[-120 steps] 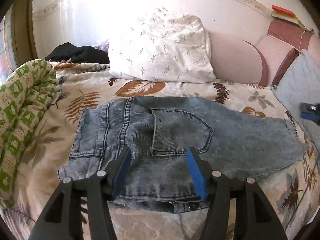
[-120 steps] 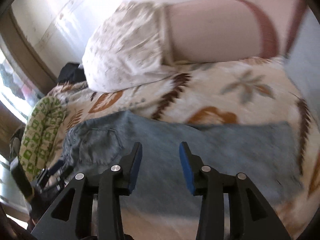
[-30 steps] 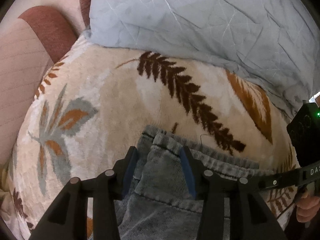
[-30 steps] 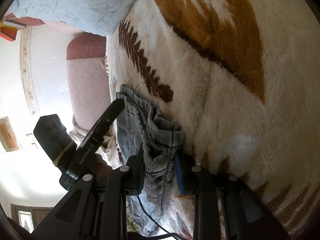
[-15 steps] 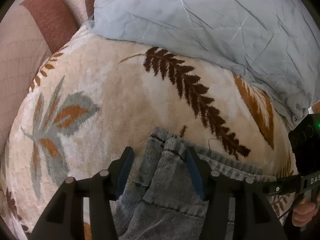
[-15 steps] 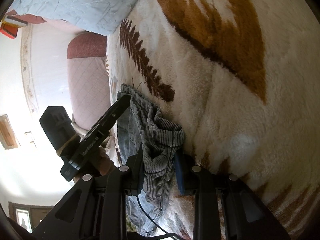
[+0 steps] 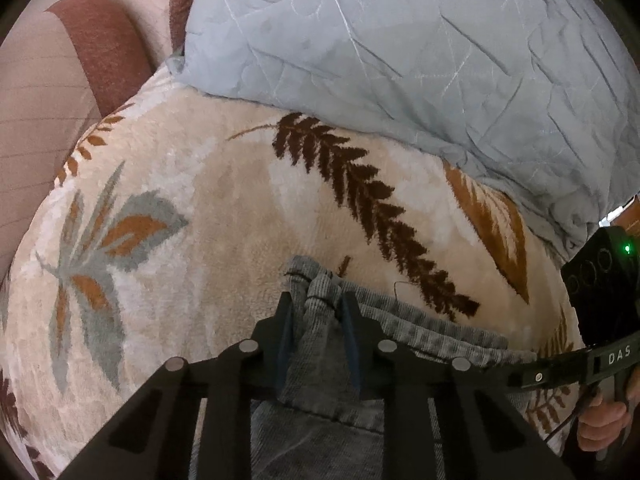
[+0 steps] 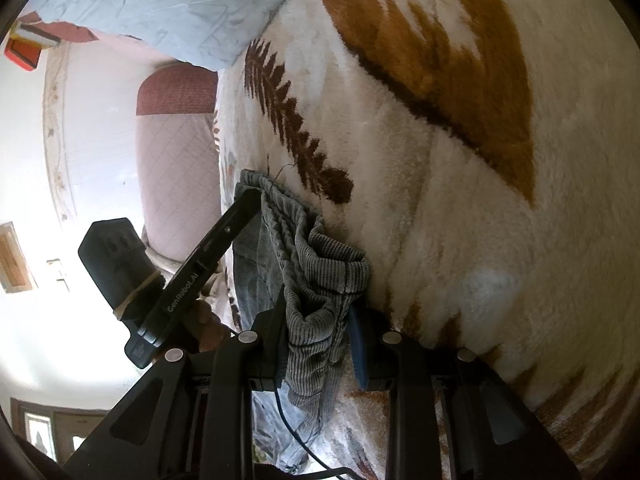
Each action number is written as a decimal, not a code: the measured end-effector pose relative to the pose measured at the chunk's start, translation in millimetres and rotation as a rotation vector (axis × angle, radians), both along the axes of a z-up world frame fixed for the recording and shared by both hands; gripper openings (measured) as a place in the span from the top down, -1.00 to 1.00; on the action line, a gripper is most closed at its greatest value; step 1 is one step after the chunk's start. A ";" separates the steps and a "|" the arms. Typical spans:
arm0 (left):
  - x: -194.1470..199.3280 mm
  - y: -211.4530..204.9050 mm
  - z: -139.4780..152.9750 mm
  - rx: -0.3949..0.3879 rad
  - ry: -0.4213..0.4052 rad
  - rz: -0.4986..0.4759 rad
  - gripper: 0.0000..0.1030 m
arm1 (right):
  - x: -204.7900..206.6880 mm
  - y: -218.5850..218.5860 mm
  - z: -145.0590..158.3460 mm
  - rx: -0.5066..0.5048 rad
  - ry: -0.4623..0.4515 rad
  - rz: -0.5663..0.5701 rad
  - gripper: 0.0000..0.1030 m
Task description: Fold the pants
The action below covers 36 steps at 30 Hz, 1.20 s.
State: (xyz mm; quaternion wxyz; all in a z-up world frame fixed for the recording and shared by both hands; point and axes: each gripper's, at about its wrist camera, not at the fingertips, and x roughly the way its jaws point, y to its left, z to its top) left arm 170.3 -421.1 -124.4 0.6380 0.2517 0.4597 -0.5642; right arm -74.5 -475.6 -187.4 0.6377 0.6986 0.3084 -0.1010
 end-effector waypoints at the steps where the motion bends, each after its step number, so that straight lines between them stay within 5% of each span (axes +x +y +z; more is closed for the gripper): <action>1: -0.6 4.1 4.3 -0.008 -0.002 0.006 0.57 | 1.0 0.3 1.8 -0.008 -0.001 0.005 0.56; 21: 24.9 118.0 100.5 -0.262 -0.031 0.183 0.62 | 27.9 42.3 67.8 -0.165 -0.247 0.156 0.62; 27: 33.1 164.5 96.6 -0.263 -0.031 0.252 0.62 | 46.3 76.6 78.7 -0.198 -0.293 0.244 0.62; 36: 46.9 226.3 66.6 -0.252 0.001 0.351 0.61 | 86.7 127.0 64.8 -0.209 -0.242 0.378 0.62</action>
